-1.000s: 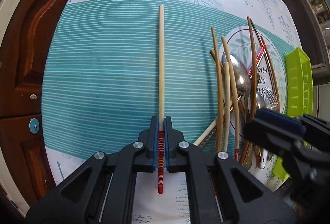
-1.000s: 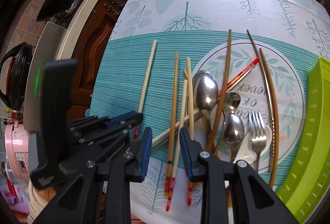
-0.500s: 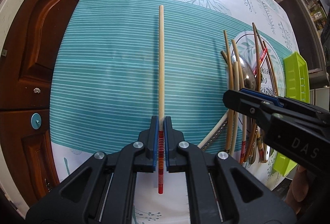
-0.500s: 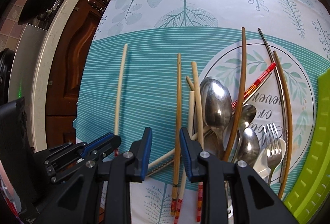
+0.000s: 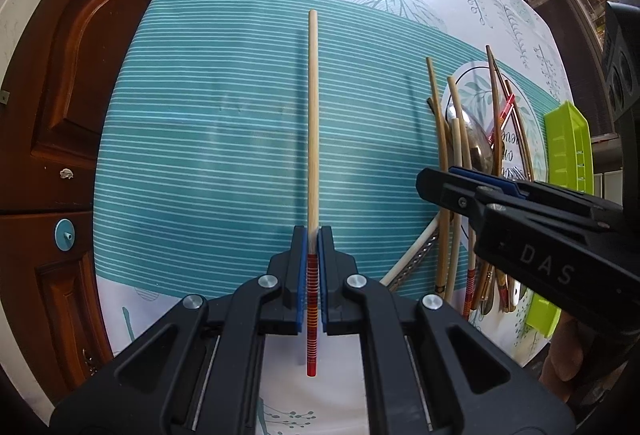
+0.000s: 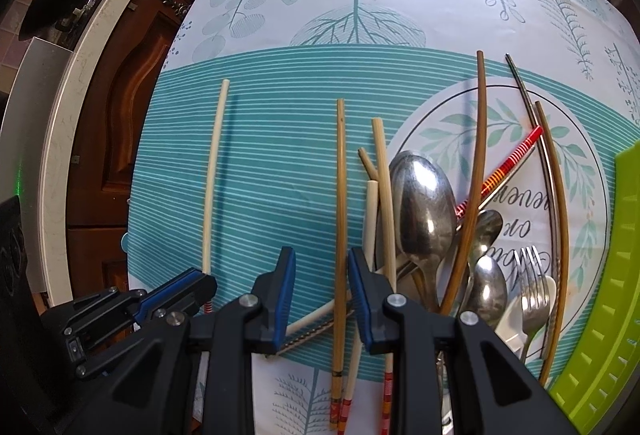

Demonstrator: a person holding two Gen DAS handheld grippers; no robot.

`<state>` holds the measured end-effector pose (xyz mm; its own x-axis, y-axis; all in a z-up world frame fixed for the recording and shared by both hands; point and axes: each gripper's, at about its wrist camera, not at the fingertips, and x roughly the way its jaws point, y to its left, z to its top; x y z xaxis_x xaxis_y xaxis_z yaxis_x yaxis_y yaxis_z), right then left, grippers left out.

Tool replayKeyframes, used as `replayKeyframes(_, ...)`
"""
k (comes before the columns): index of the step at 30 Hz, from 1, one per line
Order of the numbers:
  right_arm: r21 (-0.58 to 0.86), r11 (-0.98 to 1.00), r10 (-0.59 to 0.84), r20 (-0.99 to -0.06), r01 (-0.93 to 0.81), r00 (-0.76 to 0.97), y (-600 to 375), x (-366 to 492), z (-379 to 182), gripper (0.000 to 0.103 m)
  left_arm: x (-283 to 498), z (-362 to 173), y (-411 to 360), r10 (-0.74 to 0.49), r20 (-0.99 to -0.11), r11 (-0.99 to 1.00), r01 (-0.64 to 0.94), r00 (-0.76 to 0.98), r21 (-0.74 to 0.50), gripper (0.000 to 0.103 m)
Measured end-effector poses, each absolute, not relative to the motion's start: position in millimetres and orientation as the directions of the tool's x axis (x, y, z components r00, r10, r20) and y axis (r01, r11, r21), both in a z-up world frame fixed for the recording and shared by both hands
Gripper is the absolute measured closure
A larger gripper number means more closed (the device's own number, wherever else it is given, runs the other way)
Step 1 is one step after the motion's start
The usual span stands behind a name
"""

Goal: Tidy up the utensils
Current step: 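Grasp a bamboo chopstick with the right tool while the left tool holds its chopstick, then carry both chopsticks into the green tray and open both tools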

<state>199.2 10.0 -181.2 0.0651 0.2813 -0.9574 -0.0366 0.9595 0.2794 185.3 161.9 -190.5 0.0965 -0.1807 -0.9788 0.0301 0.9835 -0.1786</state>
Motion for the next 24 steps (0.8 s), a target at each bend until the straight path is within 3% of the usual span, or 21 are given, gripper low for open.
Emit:
replayKeyframes(8,0.259,0.965,0.261,-0.964,-0.051,0.050,18.1,196.2,-193.7,0.097,182.7,-194.6,161.7,-0.180,-0.980,0.983,0.041,0.088,-0.177,0.100)
replayKeyframes(24,0.354,0.931,0.360,-0.931,-0.084,0.064,-10.3,162.0,-159.3,0.098,154.8,-157.6,120.9,-0.211,-0.970,0.974,0.110,0.118,-0.199,0.100)
